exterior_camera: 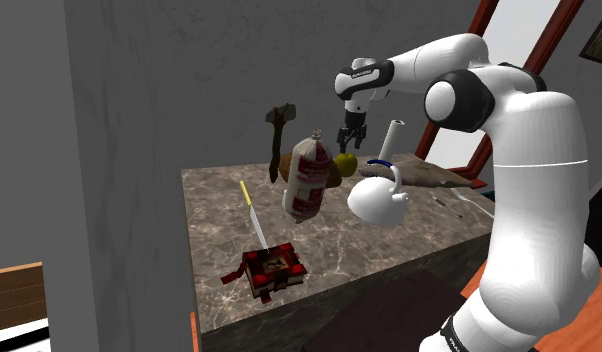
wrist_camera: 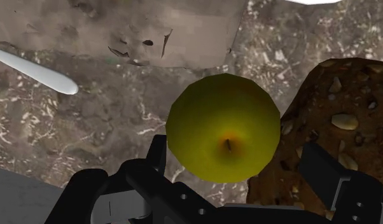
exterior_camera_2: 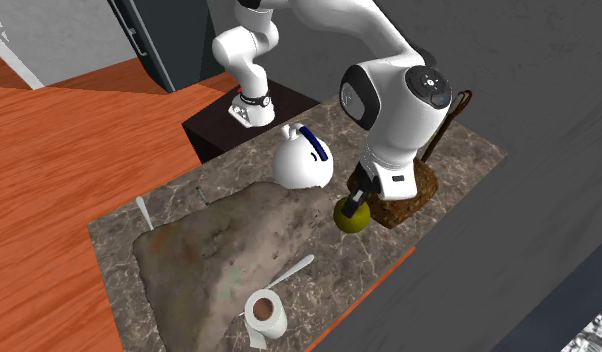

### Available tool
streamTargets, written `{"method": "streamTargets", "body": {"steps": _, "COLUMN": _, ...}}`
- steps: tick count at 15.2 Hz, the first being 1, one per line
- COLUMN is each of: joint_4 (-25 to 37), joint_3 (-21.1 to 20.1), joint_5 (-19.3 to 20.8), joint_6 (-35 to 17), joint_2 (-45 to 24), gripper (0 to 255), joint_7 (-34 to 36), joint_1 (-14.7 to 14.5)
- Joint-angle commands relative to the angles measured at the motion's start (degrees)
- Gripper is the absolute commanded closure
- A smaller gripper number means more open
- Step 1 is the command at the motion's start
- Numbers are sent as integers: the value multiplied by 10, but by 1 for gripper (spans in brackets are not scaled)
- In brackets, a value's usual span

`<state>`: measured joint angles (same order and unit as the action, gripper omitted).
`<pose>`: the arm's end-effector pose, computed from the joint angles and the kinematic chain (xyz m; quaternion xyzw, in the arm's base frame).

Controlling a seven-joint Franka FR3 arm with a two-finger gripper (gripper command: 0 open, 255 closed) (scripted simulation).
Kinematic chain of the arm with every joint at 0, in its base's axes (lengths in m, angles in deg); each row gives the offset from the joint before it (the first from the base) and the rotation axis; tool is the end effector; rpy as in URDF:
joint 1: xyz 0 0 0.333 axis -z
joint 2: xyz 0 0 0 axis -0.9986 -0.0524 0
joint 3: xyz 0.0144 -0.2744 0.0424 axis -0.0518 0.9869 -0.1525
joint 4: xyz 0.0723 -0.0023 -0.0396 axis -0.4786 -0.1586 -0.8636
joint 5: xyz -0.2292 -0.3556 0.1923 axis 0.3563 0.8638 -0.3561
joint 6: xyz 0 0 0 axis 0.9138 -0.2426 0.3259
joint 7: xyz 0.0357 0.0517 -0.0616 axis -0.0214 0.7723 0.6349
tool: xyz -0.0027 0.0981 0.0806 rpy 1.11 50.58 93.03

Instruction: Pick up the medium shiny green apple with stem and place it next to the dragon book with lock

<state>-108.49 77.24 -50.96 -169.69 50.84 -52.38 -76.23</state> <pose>0.6744 -0.3089 0.3167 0.9982 0.0001 -0.0569 0.0165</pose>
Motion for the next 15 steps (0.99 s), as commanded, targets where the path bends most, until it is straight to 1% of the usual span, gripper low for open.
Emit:
{"method": "streamTargets", "body": {"steps": 1, "joint_4": -1, "joint_3": 0, "joint_5": 0, "joint_6": -1, "joint_2": 0, "gripper": 0, "joint_7": 0, "joint_1": 0}}
{"method": "streamTargets", "body": {"steps": 4, "joint_4": -1, "joint_3": 0, "joint_5": 0, "joint_6": -1, "joint_2": 0, "gripper": 0, "joint_7": 0, "joint_1": 0}}
{"method": "streamTargets", "body": {"steps": 5, "joint_4": -1, "joint_3": 0, "joint_5": 0, "joint_6": -1, "joint_2": 0, "gripper": 255, "joint_7": 0, "joint_1": 0}}
{"method": "streamTargets", "body": {"steps": 14, "joint_4": -1, "joint_3": 0, "joint_5": 0, "joint_6": -1, "joint_2": 0, "gripper": 255, "joint_7": 0, "joint_1": 0}}
{"method": "streamTargets", "body": {"steps": 15, "joint_4": 4, "joint_3": 0, "joint_5": 0, "joint_6": 6, "joint_2": 2, "gripper": 255, "joint_7": 0, "joint_1": 0}}
